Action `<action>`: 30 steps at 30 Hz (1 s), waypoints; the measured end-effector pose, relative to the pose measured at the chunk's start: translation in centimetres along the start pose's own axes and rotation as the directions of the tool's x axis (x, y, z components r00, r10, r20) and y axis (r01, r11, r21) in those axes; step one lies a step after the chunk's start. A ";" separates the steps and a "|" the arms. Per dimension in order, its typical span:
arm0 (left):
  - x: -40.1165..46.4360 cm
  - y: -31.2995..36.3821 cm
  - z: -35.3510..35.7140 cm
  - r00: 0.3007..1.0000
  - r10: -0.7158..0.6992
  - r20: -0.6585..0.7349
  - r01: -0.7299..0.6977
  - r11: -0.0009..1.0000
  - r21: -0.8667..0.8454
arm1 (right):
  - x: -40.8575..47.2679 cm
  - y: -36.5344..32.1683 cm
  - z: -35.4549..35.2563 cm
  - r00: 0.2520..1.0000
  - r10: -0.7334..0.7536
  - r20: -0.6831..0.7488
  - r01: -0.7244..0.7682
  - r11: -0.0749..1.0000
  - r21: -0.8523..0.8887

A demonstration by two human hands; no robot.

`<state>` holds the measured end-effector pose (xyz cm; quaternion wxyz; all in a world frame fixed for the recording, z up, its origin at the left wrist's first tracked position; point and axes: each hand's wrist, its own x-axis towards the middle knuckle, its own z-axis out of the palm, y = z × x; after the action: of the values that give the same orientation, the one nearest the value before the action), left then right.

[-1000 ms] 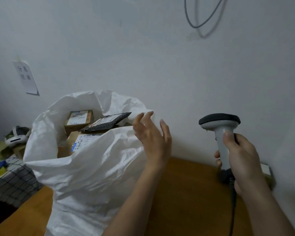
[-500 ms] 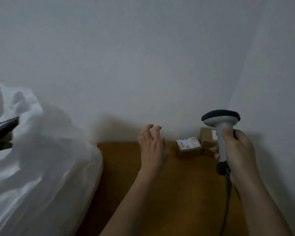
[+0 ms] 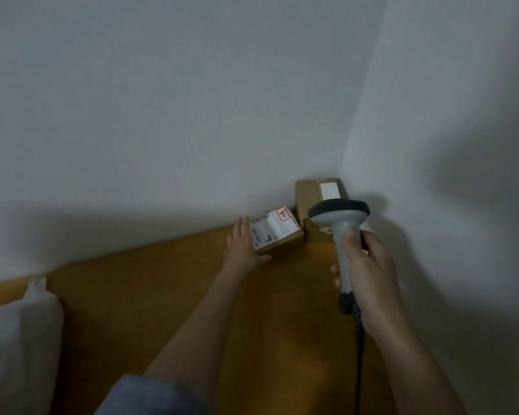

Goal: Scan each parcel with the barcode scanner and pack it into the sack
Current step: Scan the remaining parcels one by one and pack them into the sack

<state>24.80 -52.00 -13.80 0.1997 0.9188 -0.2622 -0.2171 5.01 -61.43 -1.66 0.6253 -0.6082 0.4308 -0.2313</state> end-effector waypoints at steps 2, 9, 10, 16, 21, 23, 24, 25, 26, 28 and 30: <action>1.4 -0.5 0.8 1.000 -0.001 0.026 0.002 0.998 -0.061 | 0.8 1.0 0.0 1.000 0.016 -0.005 -0.016 1.000 -0.016; -1.1 -1.3 0.8 0.999 -0.041 0.017 0.043 0.989 -0.142 | 0.9 1.7 -0.6 0.999 0.040 -0.012 -0.040 0.999 -0.025; -2.2 -1.4 0.5 0.999 -0.039 0.015 0.041 0.986 -0.163 | 0.5 1.5 -0.6 0.999 0.037 -0.012 -0.037 0.999 -0.016; -9.6 -0.5 -3.1 0.981 0.135 -0.136 -0.174 0.927 -0.332 | -3.2 -1.0 -1.1 1.000 0.026 0.014 -0.026 1.000 0.015; -15.9 2.0 -8.2 0.928 0.353 -0.123 -0.373 0.892 -0.256 | -7.7 -3.1 -1.2 0.995 -0.012 0.101 0.011 1.000 0.012; -18.6 2.6 -10.1 0.900 0.418 -0.120 -0.434 0.878 -0.200 | -9.7 -3.7 -1.4 0.989 -0.028 0.148 0.026 1.000 0.012; -19.9 2.8 -10.9 0.890 0.438 -0.127 -0.455 0.875 -0.167 | -10.7 -3.9 -1.6 0.985 -0.035 0.170 0.032 0.999 0.019; -21.2 3.0 -11.8 0.881 0.454 -0.131 -0.470 0.872 -0.140 | -11.6 -4.1 -1.7 0.980 -0.039 0.193 0.034 0.999 0.027; -22.4 3.1 -12.5 0.874 0.468 -0.133 -0.483 0.868 -0.121 | -12.5 -4.3 -1.8 0.976 -0.041 0.213 0.035 0.999 0.032; -24.5 3.2 -13.6 0.861 0.492 -0.131 -0.505 0.859 -0.088 | -14.2 -4.6 -2.2 0.969 -0.043 0.244 0.036 0.999 0.032; -26.5 3.2 -14.5 0.851 0.507 -0.136 -0.517 0.854 -0.053 | -15.6 -4.8 -2.6 0.961 -0.041 0.273 0.034 0.999 0.032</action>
<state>10.46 -35.76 7.53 0.3054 0.8173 -0.4754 -0.1133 -4.18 -50.91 7.26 0.6826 -0.6338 0.3254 -0.1626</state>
